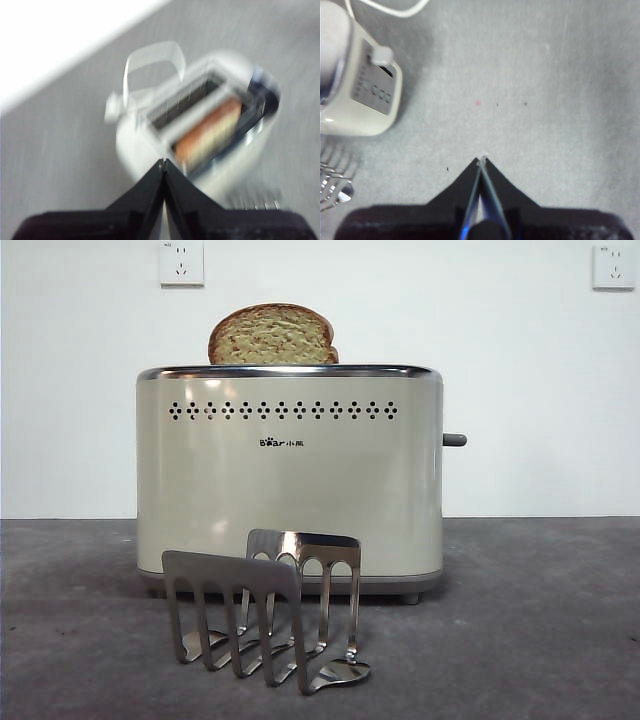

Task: Pick up a slice of bread from the rack,put the bread on the toaster,press the button

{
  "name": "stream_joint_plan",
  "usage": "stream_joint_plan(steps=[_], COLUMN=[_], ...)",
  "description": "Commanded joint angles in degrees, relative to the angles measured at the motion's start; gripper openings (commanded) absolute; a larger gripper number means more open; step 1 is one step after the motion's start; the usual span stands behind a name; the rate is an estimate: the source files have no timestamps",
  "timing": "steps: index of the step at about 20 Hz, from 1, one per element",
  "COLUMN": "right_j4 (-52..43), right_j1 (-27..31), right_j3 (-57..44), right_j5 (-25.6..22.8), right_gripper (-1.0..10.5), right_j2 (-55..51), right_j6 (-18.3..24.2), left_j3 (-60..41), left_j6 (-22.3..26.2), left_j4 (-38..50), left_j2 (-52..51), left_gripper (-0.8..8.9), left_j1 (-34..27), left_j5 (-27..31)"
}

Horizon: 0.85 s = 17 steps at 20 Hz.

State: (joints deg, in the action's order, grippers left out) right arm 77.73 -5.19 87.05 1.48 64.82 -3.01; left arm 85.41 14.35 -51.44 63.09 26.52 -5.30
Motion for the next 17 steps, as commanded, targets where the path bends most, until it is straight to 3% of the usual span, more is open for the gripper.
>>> stream_joint_plan(steps=[1, 3, 8, 11, 13, 17], right_j4=[0.9, 0.6, -4.7, -10.2, -13.9, -21.1], right_j1=[0.0, 0.0, 0.0, 0.0, 0.0, 0.0], right_j3=[0.0, 0.0, 0.0, 0.0, 0.0, 0.0], right_j5=[-0.1, -0.1, -0.1, 0.0, 0.0, -0.1], right_gripper=[0.0, 0.0, 0.0, 0.0, 0.0, 0.0], right_j2=[3.2, 5.8, 11.0, 12.7, 13.1, 13.0], right_j6=[0.3, 0.3, 0.3, 0.3, 0.3, 0.3], left_j3=[-13.0, -25.6, -57.1, -69.6, -75.8, -82.5], left_j6=[5.5, 4.2, -4.4, -5.0, -7.9, -11.3], left_j4=[17.9, 31.6, 60.5, 64.3, 64.3, 60.8], left_j2=[-4.8, -9.1, -23.2, -31.7, -37.9, -48.1], left_gripper=[-0.04, -0.04, -0.04, -0.04, -0.04, -0.04], left_j1=[-7.0, -12.5, -21.7, -24.7, -26.3, -28.2], left_j5=[-10.8, -13.3, -12.4, -12.2, -10.5, -8.1])
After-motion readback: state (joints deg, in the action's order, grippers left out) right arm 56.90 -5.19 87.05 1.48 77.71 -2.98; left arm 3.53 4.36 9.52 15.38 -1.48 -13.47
